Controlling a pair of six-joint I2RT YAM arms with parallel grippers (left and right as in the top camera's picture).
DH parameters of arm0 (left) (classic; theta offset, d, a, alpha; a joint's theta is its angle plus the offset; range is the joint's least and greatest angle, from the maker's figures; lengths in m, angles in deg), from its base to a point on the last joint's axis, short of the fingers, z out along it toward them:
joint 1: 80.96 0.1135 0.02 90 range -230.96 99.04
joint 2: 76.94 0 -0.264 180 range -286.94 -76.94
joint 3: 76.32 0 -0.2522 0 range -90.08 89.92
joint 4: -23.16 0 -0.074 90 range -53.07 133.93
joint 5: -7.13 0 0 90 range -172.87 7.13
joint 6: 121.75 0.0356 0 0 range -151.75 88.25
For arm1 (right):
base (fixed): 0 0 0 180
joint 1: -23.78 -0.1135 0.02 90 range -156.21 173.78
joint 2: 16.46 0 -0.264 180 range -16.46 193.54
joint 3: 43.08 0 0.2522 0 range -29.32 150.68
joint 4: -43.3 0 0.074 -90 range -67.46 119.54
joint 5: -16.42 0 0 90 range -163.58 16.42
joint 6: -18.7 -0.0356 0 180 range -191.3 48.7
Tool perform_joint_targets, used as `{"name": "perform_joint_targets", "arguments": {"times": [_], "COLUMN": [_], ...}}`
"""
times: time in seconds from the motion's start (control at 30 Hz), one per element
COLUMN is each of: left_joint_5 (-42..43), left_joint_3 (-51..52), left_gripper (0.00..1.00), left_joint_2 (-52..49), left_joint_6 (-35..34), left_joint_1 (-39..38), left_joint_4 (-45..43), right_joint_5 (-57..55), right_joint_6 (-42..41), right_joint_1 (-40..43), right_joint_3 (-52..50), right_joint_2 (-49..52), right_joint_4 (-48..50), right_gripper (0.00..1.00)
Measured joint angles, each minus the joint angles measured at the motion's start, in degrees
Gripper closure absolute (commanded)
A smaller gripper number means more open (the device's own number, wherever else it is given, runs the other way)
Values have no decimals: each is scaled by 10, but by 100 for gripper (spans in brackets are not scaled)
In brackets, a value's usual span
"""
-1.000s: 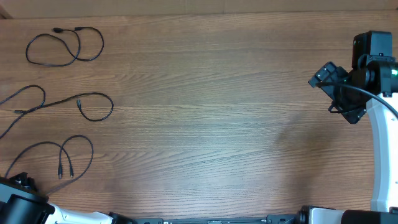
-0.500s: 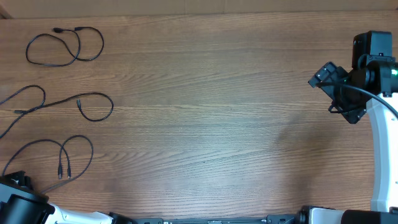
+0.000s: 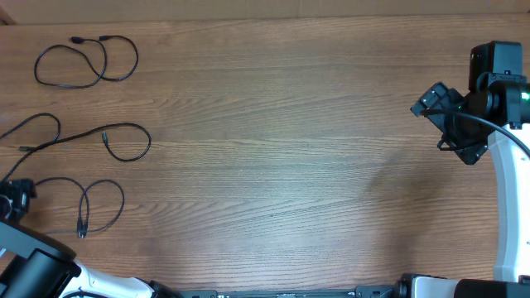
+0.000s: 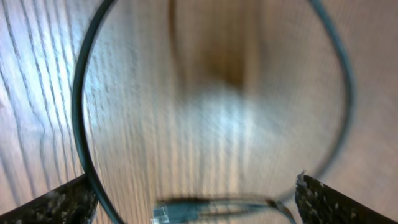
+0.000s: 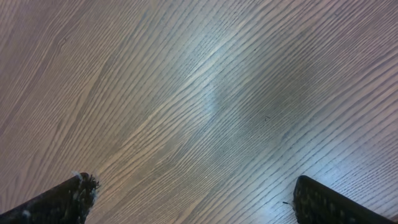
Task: Untangle cables
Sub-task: 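Lay the cable down at the lower left and arrange it with the left gripper, then release the cable and raise the left gripper away from the cables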
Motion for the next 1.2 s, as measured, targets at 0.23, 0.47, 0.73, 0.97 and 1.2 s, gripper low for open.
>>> {"name": "perform_joint_targets", "arguments": {"times": [0.23,0.47,0.73,0.97,1.2], "left_joint_5": [-29,-82,83,440,492], "left_joint_3": [-77,-86,-116,-142,-143], "left_gripper": [0,0,1,1,0], "left_joint_2": [0,0,0,0,0], "left_joint_6": [0,6,151,315,430], "left_joint_1": [-17,-17,-18,-64,-210], "left_joint_4": [80,113,129,145,219], "right_joint_5": [0,0,0,0,0], "right_joint_6": [0,0,0,0,0], "right_joint_1": [0,0,0,0,0], "right_joint_3": [0,0,0,0,0], "right_joint_2": [0,0,0,0,0], "right_joint_4": [0,0,0,0,0], "right_gripper": [0,0,0,0,0]}}
